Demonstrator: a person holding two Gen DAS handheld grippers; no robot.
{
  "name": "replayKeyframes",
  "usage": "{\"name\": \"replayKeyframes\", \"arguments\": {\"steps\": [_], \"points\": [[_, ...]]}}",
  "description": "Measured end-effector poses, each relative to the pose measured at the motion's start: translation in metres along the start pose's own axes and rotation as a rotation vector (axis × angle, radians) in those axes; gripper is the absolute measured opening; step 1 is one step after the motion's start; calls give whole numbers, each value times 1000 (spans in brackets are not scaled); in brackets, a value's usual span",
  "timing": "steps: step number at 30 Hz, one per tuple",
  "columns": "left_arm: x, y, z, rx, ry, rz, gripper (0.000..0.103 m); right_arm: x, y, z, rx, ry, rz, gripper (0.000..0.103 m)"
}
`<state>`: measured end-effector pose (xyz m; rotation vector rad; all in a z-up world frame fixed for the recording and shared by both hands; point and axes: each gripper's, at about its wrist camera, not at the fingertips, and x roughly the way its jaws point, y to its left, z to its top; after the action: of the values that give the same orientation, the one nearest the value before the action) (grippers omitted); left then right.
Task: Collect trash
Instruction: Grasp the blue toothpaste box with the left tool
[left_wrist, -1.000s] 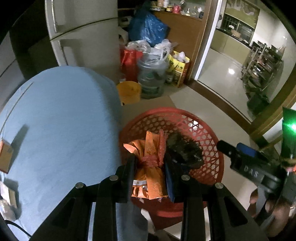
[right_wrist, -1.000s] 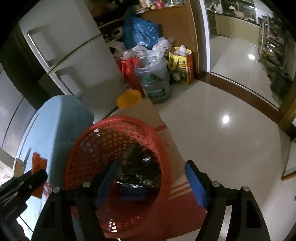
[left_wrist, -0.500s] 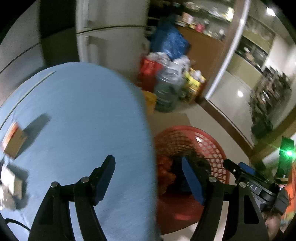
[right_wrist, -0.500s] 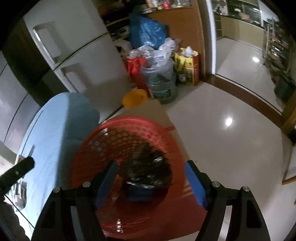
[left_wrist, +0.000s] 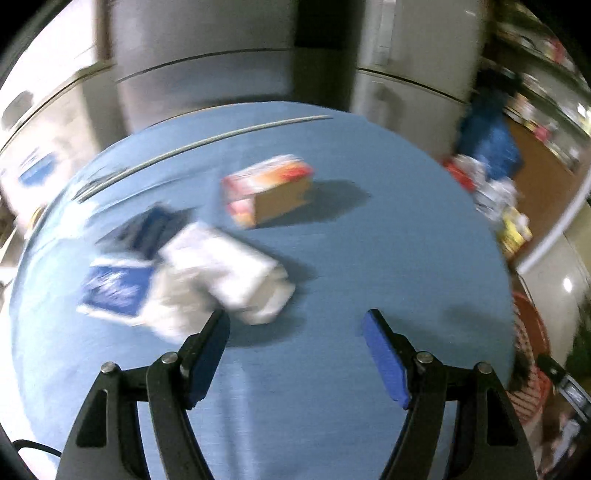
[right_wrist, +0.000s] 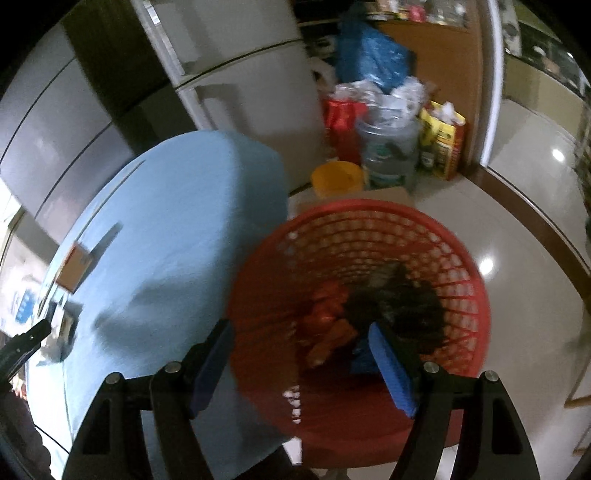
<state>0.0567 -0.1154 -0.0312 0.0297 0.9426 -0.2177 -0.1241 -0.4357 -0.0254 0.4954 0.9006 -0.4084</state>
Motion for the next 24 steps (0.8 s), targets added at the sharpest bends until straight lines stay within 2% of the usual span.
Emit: {"name": "replayKeyframes", "arguments": {"steps": [8,11,16,19,23,24], "points": [[8,126,-5,-305,20,80,75,2,50,-10,-100,22,7,78],[16,158,2,-416,49,58,77,5,70,-13,-140,34,18,78],[26,169,20,-509,59,-11,77,5,105,-19,-207,41,39,78],[43,166,33,-553,77,20,78,6,120,-24,-240,50,48,78],[73,167,41,-595,176,66,79,4,128,-29,-264,56,56,78],[70,166,40,-583,158,78,79,4,128,-29,-264,57,57,78]]}}
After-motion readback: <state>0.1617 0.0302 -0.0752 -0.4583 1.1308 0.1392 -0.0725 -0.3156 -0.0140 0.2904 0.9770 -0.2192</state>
